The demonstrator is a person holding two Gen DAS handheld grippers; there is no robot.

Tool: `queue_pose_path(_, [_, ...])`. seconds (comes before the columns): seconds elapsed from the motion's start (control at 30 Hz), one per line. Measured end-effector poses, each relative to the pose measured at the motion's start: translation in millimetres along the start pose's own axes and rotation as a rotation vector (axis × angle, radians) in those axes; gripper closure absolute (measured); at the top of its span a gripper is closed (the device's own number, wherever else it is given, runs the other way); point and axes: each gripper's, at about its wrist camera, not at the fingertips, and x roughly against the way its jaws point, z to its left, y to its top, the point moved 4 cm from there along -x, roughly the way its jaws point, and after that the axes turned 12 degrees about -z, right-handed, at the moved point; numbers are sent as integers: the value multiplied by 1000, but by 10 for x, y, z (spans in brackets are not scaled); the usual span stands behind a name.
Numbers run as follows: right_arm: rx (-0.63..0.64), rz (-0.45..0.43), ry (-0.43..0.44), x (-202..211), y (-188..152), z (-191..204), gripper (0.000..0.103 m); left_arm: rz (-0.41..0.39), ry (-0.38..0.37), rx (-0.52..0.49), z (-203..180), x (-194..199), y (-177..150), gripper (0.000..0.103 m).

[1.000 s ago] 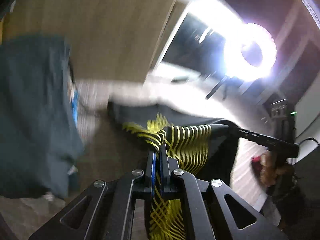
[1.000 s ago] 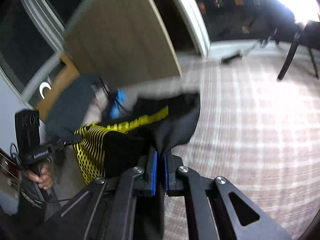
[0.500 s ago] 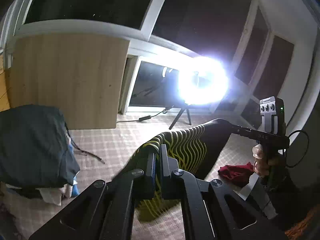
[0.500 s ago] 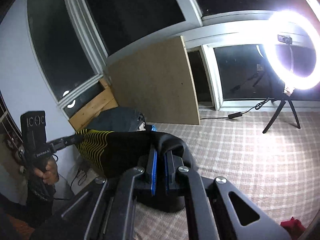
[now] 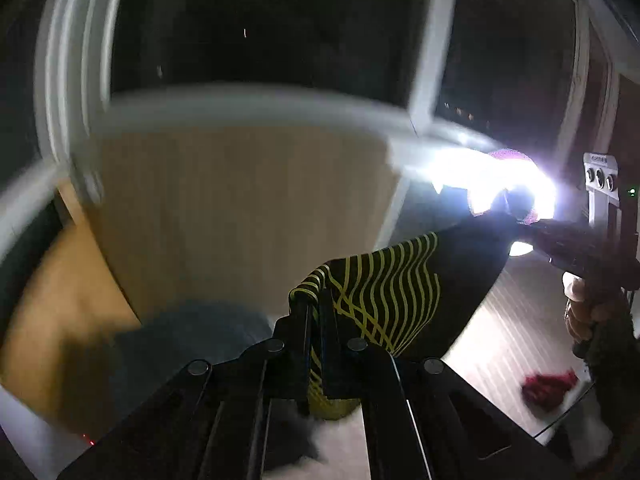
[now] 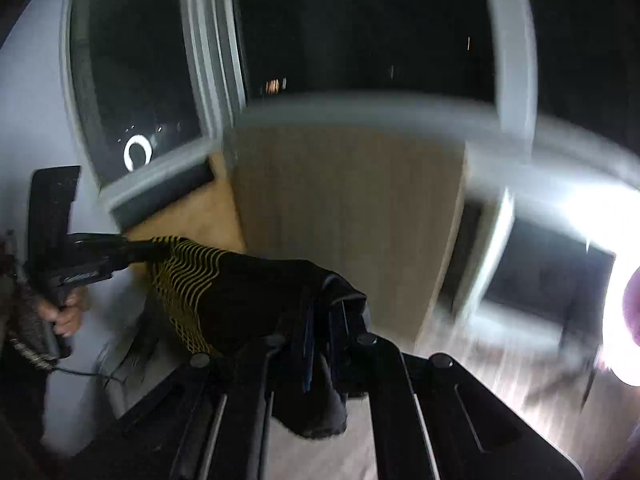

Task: Fold clothes
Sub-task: 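Lift the folded black pants with both grippers and carry them toward the clothes stack, then lower the folded pants onto the clothes stack with both grippers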

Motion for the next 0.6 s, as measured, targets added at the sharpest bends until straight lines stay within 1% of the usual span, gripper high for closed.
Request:
queue_pose_path(0.03, [6, -27, -2, -85, 150, 115, 97, -34, 21, -17, 137, 60, 185, 101])
queue_pose_path(0.1, [17, -82, -7, -254, 449, 344, 97, -86, 37, -33, 419, 186, 392, 101])
queue_pose_path(0.13, [17, -91, -3, -318, 445, 447, 97, -99, 43, -34, 562, 241, 403, 101])
queue_pose_path(0.17, [15, -96, 2, -376, 401, 548, 97, -106, 39, -26, 729, 296, 339, 101])
queue_pose_path(0.23, [21, -67, 9, -574, 36, 780, 97, -94, 20, -24, 992, 344, 52, 101])
queue_pose_path(0.27, [25, -50, 12, -678, -163, 898, 97, -69, 8, -28, 1134, 328, -220, 100])
queue_pose_path(0.3, [14, -26, 19, -749, -392, 969, 97, -24, -8, -14, 1292, 279, -572, 101])
queue_pose_path(0.37, [-29, 52, 23, -933, -1038, 1138, 97, 75, -26, 52, 1559, 164, -1214, 101])
queue_pose_path(0.47, [-52, 158, 32, -1023, -1948, 1427, 97, 223, -44, 142, 1902, 8, -2118, 101])
queue_pose_path(0.5, [-48, 181, 27, -1027, -2136, 1501, 97, 256, -50, 164, 1973, -19, -2326, 101])
queue_pose_path(0.53, [-42, 200, 20, -1026, -2300, 1568, 97, 265, -63, 179, 2013, -18, -2430, 101])
queue_pose_path(0.57, [-37, 219, 12, -1025, -2463, 1636, 97, 269, -73, 187, 2043, -11, -2499, 101])
queue_pose_path(0.6, [-41, 220, 3, -992, -2543, 1662, 97, 263, -80, 184, 2058, 8, -2517, 101])
